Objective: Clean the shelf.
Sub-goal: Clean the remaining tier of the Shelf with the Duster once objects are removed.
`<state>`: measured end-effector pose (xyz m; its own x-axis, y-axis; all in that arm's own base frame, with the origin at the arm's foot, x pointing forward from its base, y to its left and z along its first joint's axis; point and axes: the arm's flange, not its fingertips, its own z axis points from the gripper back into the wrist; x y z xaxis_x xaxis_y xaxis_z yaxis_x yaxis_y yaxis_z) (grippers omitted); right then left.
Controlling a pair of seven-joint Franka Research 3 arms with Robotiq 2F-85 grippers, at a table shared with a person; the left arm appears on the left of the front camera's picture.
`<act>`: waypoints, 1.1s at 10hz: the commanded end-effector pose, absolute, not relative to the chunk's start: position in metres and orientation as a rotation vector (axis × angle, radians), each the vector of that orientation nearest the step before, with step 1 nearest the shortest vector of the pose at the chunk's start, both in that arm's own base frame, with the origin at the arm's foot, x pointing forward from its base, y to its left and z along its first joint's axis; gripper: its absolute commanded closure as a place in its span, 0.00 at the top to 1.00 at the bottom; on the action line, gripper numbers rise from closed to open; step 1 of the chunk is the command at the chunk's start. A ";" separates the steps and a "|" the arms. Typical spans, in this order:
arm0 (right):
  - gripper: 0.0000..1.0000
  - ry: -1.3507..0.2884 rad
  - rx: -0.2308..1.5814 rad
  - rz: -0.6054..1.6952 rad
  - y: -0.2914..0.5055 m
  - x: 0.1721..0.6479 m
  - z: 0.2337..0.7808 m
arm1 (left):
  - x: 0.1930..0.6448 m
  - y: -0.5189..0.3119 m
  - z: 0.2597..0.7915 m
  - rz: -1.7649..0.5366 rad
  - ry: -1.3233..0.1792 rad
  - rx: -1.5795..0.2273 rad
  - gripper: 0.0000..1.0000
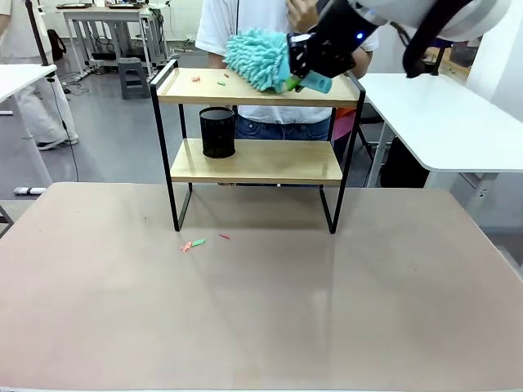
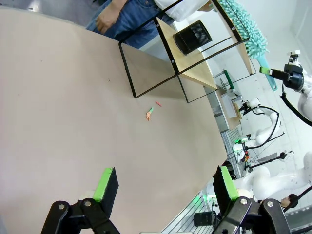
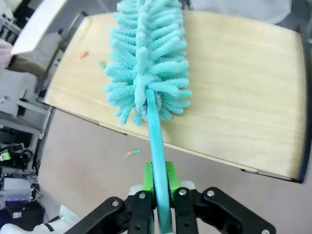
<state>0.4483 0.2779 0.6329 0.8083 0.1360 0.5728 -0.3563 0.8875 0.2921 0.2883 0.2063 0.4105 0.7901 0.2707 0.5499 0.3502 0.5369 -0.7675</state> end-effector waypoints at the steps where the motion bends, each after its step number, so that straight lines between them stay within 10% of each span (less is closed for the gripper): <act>1: 0.13 -0.532 0.449 0.327 0.300 0.454 0.635 | 0.290 0.205 0.410 -0.067 -0.719 -1.034 1.00; 11: 0.13 -0.033 0.749 0.710 0.191 0.397 0.646 | 0.290 0.205 0.410 -0.067 -0.719 -1.034 1.00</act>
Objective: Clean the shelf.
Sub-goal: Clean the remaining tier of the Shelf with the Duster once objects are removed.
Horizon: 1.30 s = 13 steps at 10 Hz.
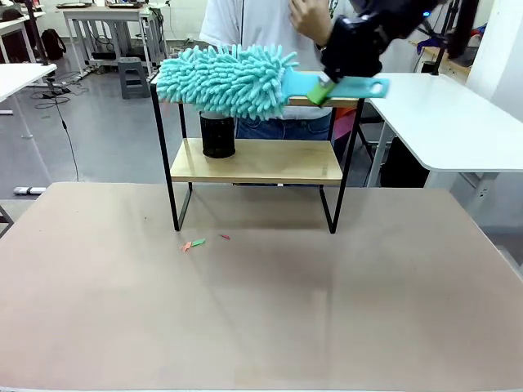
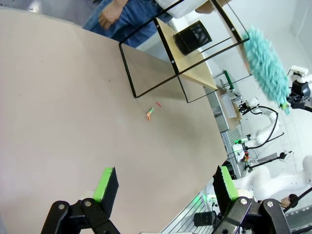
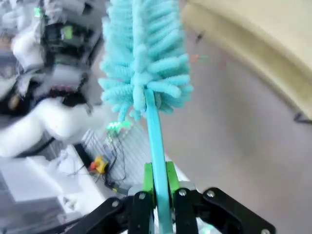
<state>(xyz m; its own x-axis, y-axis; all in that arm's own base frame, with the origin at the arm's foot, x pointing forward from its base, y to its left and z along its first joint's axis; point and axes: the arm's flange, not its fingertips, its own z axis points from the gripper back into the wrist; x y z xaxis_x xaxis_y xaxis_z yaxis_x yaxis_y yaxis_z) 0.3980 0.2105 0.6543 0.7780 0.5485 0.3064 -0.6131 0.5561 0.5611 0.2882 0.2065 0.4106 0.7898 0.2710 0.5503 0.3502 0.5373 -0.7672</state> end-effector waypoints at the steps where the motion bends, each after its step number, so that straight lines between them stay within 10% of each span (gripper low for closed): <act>1: 0.13 -0.014 0.834 0.722 0.166 0.388 0.650 | 0.290 0.205 0.410 -0.067 -0.719 -1.034 1.00; 9: 0.13 -0.307 1.193 0.410 -0.034 0.299 0.634 | 0.290 0.205 0.410 -0.067 -0.719 -1.034 1.00; 13: 0.13 -0.515 1.344 -0.084 -0.138 0.226 0.514 | 0.290 0.205 0.410 -0.067 -0.719 -1.034 1.00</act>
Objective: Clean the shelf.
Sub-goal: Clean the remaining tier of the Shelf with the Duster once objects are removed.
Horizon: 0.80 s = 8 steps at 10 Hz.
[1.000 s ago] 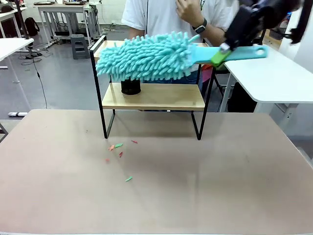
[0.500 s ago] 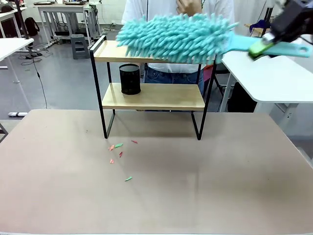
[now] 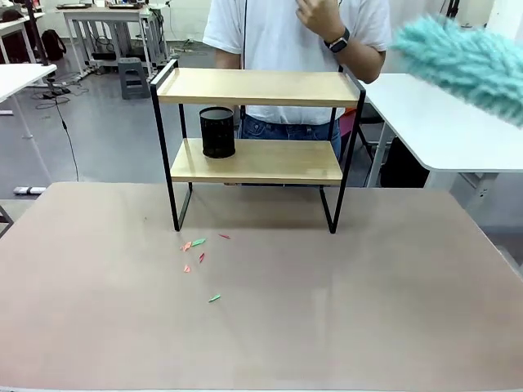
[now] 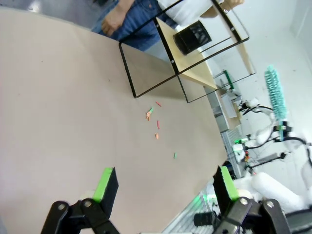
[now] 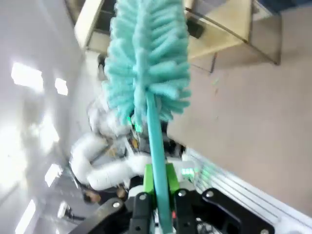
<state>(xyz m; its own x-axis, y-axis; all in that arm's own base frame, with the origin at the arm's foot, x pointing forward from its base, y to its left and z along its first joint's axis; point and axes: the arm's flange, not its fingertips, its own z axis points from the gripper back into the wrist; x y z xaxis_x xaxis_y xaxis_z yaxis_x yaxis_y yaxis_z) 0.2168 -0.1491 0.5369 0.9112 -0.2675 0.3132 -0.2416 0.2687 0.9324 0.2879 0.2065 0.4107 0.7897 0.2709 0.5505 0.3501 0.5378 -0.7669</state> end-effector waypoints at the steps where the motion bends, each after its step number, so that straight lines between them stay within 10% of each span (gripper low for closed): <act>1: 0.13 -0.465 1.338 -0.152 -0.139 0.236 0.484 | 0.290 0.205 0.410 -0.067 -0.719 -1.034 1.00; 8: 0.13 -0.460 1.333 -0.124 -0.155 0.213 0.499 | 0.290 0.205 0.410 -0.067 -0.719 -1.034 1.00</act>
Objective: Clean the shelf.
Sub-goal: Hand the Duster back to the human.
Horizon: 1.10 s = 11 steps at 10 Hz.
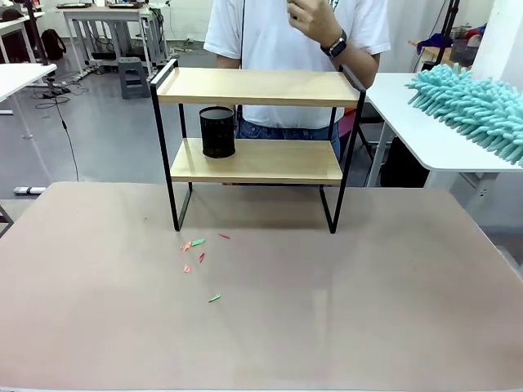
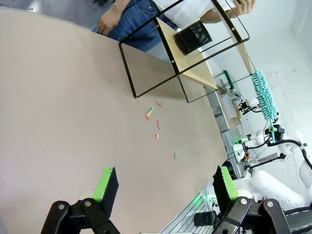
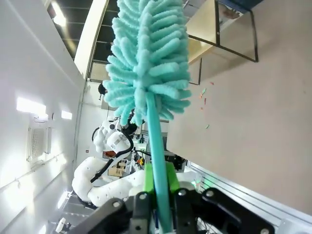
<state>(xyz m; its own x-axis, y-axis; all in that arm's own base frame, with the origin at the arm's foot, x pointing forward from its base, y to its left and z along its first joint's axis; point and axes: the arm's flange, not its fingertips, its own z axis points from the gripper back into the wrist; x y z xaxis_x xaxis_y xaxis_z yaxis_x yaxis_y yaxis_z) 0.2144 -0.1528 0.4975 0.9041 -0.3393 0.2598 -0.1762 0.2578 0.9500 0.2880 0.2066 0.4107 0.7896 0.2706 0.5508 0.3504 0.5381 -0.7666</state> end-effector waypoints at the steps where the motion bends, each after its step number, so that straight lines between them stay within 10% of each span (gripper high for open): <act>1: 0.13 -0.460 1.333 -0.124 -0.155 0.213 0.499 | 0.290 0.205 0.410 -0.067 -0.719 -1.034 1.00; 8: 0.13 -0.460 1.333 -0.124 -0.155 0.213 0.499 | 0.288 0.207 0.411 -0.052 -0.690 -1.024 1.00; 11: 0.13 -0.556 1.286 0.200 -0.143 0.226 0.582 | 0.295 0.124 0.500 -0.535 -0.631 -1.249 1.00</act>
